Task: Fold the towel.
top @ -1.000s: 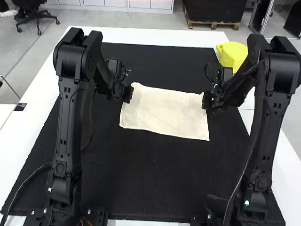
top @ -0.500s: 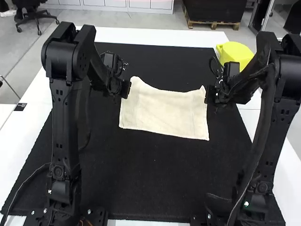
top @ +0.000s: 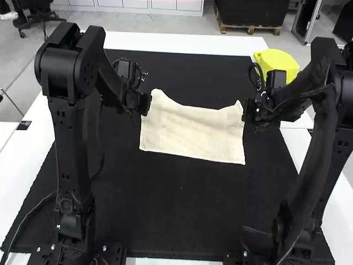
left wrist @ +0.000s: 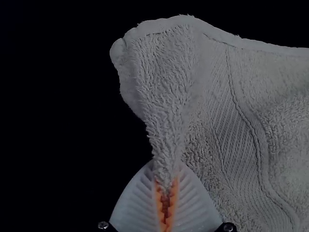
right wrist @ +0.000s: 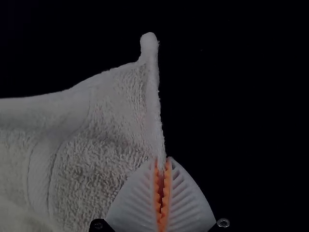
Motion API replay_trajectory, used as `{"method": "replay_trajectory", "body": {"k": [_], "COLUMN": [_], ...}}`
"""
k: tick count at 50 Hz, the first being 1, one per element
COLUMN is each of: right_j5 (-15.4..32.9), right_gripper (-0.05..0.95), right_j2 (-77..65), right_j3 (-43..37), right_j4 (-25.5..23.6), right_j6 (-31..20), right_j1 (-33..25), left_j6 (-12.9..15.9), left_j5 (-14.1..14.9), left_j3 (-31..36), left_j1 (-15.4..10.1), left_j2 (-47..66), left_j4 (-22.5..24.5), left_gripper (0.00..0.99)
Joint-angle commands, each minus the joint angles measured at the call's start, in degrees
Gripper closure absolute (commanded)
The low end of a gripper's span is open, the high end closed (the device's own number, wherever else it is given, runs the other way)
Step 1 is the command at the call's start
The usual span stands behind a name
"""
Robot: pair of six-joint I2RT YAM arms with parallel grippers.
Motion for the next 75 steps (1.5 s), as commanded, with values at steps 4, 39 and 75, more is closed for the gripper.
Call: {"method": "replay_trajectory", "body": {"k": [4, 39, 75], "right_j5": [0.1, -4.6, -5.6], "right_gripper": [0.93, 0.93, 0.93], "right_j2": [-3.7, -13.7, -17.5], "right_j3": [-1.1, -9.3, -15.0], "right_j4": [-1.4, -10.6, -11.3], "right_j6": [0.4, -1.2, -3.8], "right_j1": [-1.5, -5.3, -8.0], "left_j6": [0.0, -2.1, -3.1], "left_j5": [-0.9, -0.9, -1.3], "left_j3": [-1.1, -8.2, -19.2], "left_j1": [1.4, 1.2, 1.1], "left_j2": [-3.6, -12.9, -18.9], "left_j4": [-1.6, -7.7, -3.5], "left_gripper": [0.974, 0.972, 0.972]}}
